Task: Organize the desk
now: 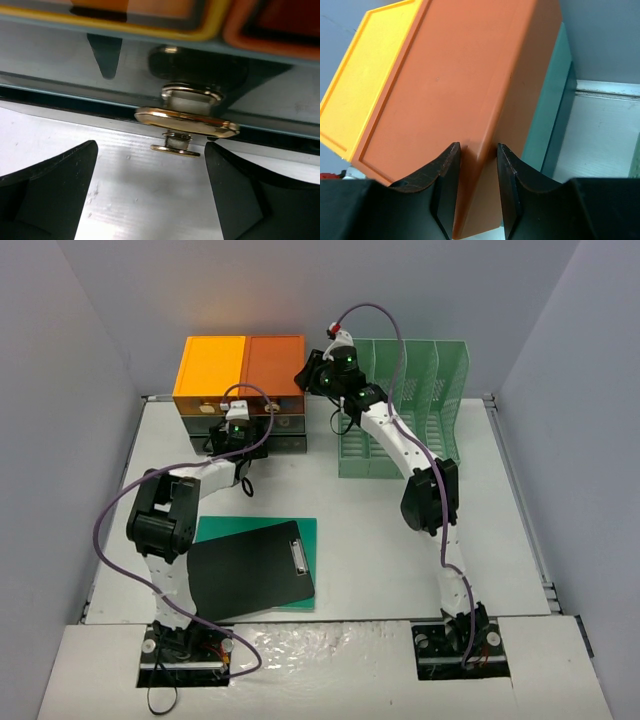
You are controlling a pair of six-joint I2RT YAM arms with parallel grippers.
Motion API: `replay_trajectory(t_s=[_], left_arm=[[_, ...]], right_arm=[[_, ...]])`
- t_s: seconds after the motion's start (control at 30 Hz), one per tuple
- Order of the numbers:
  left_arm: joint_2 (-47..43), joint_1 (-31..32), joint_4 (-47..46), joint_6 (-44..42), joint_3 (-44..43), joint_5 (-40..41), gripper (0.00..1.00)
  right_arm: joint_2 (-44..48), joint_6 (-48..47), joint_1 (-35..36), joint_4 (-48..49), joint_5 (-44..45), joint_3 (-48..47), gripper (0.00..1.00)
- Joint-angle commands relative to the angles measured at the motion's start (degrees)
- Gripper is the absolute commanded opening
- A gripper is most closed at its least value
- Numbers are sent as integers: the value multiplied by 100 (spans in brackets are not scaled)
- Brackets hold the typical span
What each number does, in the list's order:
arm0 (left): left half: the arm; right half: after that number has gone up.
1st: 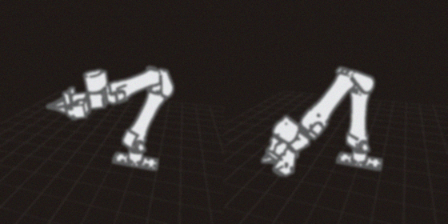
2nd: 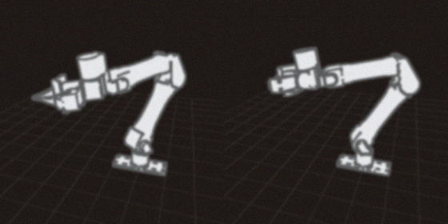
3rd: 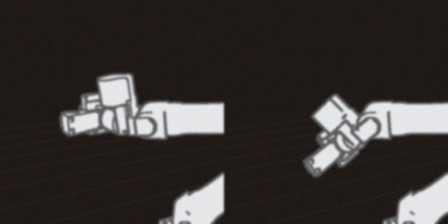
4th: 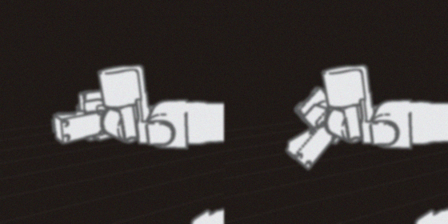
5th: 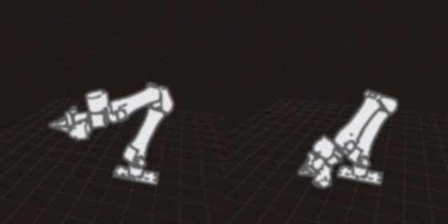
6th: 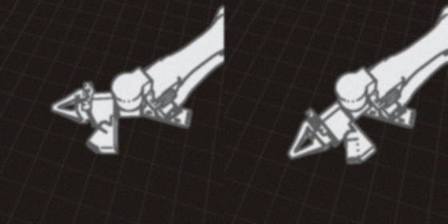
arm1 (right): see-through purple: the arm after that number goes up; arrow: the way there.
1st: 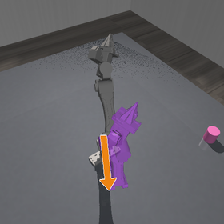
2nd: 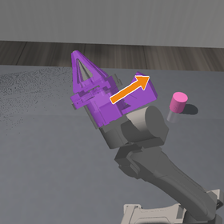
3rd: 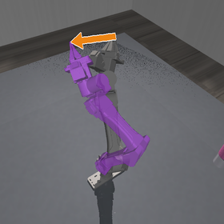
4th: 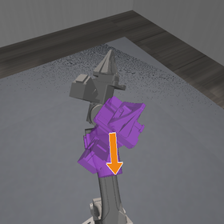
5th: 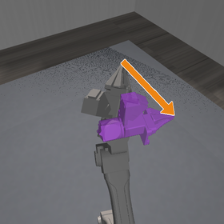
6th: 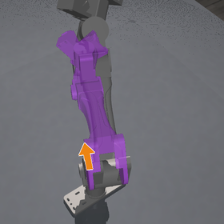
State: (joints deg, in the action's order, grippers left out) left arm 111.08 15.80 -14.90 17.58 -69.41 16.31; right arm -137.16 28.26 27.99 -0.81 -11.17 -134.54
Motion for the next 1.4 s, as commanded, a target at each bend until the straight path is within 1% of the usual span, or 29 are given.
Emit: replay_trajectory(t_s=[0.0,0.27,0.5,0.8,1.0,1.2,1.37], left_arm=[[128,-102,-378,-9,-628,-109,86],[336,-121,-312,-31,-895,-163,85],[-160,-109,-153,47,-516,-165,85],[-1392,49,206,48,273,12,85],[-2285,221,836,-24,532,135,85],[-3320,445,1651,80,806,201,85],[-3925,503,2393,149,808,184,85]], right_arm=[[-184,-131,444,-714,-804,2,22],[-171,-171,418,-746,-799,33,21],[-150,-145,427,-742,-812,40,21],[-87,-110,436,-744,-759,121,20],[0,-163,488,-744,-676,167,20],[120,-164,498,-746,-665,245,20],[199,-176,537,-759,-618,294,20]])
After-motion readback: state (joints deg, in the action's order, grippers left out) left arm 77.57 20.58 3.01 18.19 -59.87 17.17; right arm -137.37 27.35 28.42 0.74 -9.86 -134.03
